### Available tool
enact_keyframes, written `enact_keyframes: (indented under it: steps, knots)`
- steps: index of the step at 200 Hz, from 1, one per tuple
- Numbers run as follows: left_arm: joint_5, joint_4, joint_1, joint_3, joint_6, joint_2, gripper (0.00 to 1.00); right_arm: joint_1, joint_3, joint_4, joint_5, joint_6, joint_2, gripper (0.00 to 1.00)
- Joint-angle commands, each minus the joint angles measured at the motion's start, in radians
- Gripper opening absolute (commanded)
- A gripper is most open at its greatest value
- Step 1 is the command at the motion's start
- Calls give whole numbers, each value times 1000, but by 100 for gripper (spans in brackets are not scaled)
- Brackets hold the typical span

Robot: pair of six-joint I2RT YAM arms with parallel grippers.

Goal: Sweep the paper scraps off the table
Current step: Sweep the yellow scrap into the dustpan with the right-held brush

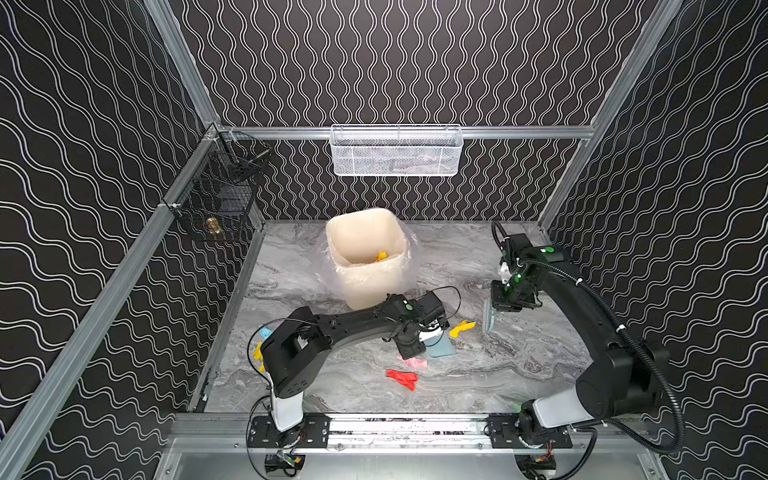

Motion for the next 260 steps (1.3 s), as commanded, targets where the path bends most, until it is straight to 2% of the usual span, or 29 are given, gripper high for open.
enact_keyframes:
  steps: [1, 50, 100, 175, 197, 219, 256, 260]
  knots:
    - [10, 5, 14, 16, 26, 16, 6, 4, 23, -8, 9, -16, 16, 0]
    - [-4, 6, 24, 30, 53, 54, 6, 40, 32, -16, -1, -17, 43, 0]
    - [6, 23, 37, 29, 60, 70, 6, 132, 35, -29, -22, -2, 76, 0]
    - [23, 59, 54, 15, 61, 70, 5, 314, 71, -2, -164, 77, 80, 0]
    - [27, 72, 59, 4, 57, 60, 5, 318, 72, -16, -163, 80, 73, 0]
    - [28, 85, 63, -8, 51, 46, 5, 309, 84, -65, -100, 72, 59, 0]
    - [23, 124, 68, -47, 32, -19, 5, 248, 113, -85, -80, 57, -3, 0]
    - [21, 127, 68, -51, 31, -29, 5, 216, 115, -83, -79, 57, -10, 0]
